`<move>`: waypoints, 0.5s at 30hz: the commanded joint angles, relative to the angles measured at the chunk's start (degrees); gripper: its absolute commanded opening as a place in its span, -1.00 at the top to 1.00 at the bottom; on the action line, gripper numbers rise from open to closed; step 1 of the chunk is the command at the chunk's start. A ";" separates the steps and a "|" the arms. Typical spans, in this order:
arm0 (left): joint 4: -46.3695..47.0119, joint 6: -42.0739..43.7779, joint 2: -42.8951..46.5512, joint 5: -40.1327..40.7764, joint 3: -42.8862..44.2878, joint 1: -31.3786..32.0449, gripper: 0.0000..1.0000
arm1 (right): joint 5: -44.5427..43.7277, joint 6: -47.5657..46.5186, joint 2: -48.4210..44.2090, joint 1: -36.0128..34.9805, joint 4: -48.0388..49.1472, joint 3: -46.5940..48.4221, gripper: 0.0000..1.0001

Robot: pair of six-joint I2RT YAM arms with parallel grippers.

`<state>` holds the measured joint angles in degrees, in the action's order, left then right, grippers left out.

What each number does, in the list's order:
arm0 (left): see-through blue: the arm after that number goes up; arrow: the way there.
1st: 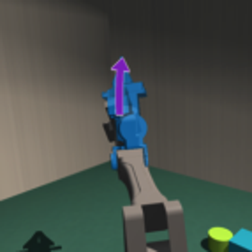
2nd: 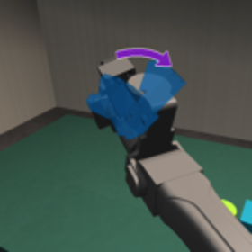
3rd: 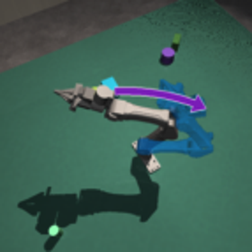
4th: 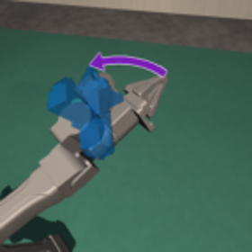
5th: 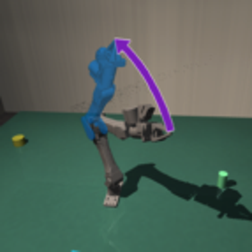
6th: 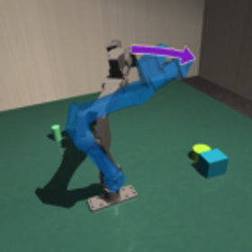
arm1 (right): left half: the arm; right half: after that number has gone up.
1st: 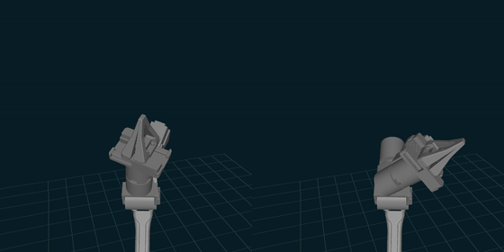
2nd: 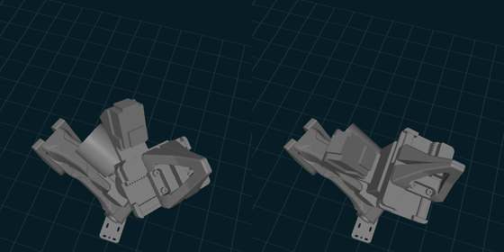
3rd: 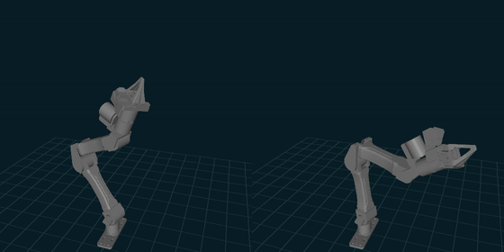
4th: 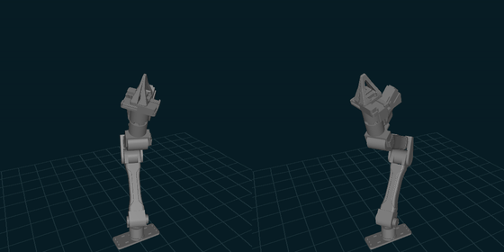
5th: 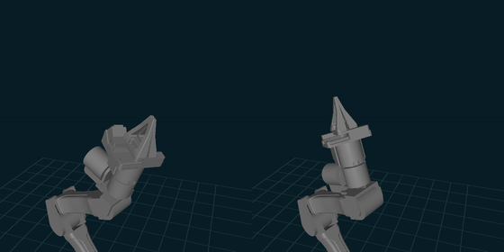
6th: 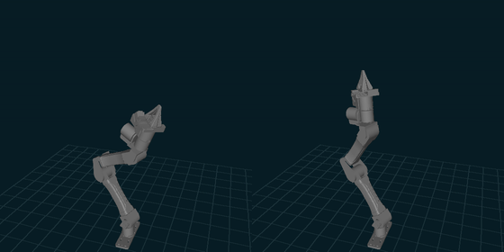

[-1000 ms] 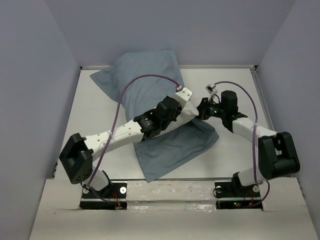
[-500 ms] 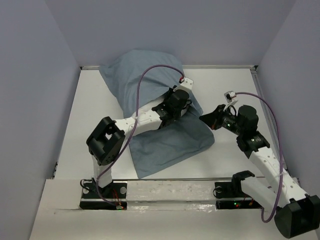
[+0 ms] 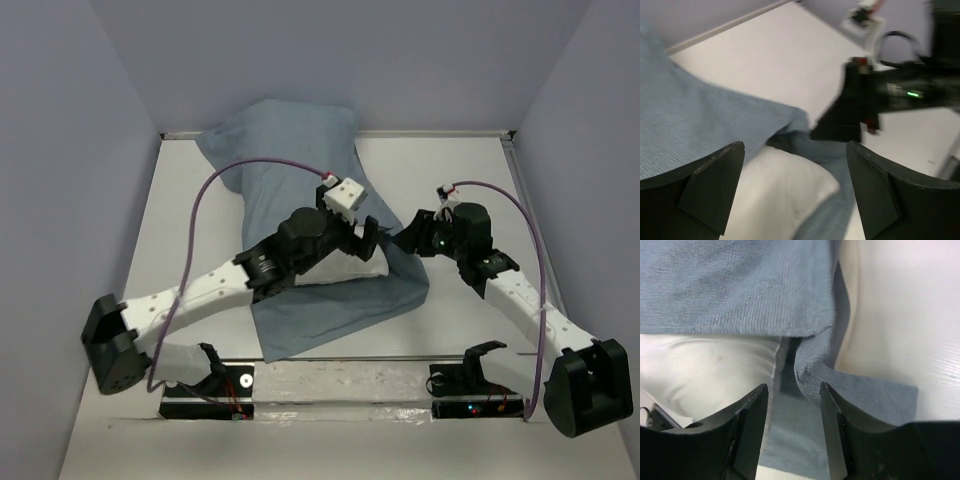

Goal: Put the pillow into the pillowcase

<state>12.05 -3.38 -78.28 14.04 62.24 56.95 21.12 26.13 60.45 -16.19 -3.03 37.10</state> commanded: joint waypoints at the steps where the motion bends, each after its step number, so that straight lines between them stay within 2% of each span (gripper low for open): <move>1: -0.17 -10.93 18.92 -18.61 -10.54 1.06 -0.90 | -3.98 -1.60 0.46 0.01 0.57 2.10 -0.24; 2: -1.67 -12.52 25.13 -16.09 -14.04 1.06 -0.90 | -4.60 -1.78 0.55 0.62 0.48 2.01 -0.46; 4: -5.79 -17.17 30.88 -10.48 -16.78 0.54 -0.88 | -4.51 -2.57 1.07 0.63 0.48 2.01 -0.60; 5: -11.56 -19.28 33.17 -3.22 -17.93 0.18 -0.87 | -3.64 -3.79 1.69 0.63 0.39 2.27 -0.62; 6: -18.92 -24.17 37.63 0.42 -19.77 -0.69 -0.86 | -3.20 -4.94 3.17 1.15 0.22 2.36 -0.64; 9: -29.51 -32.37 45.28 14.31 -22.50 -2.97 -0.83 | -3.19 -6.00 5.20 1.16 0.22 1.48 -0.67; 10: -35.46 -37.96 47.32 18.43 -23.21 -4.98 -0.82 | -3.46 -6.26 5.73 1.16 0.21 1.31 -0.68; 11: -37.09 -39.93 51.00 19.26 -24.87 -6.22 -0.79 | -3.02 -6.44 6.17 1.16 0.30 0.87 -0.68; 14: -41.22 -45.81 54.72 22.06 -26.73 -9.30 -0.72 | 2.23 -7.32 9.07 1.16 0.74 0.78 -0.66; 15: -41.93 -47.23 55.51 23.30 -26.38 -9.40 -0.62 | 2.60 -7.32 9.60 1.16 0.92 0.43 -0.65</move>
<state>-18.87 -37.47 -26.72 26.39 37.04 49.60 19.51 21.08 68.23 -15.33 -3.46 37.17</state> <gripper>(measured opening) 0.864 0.832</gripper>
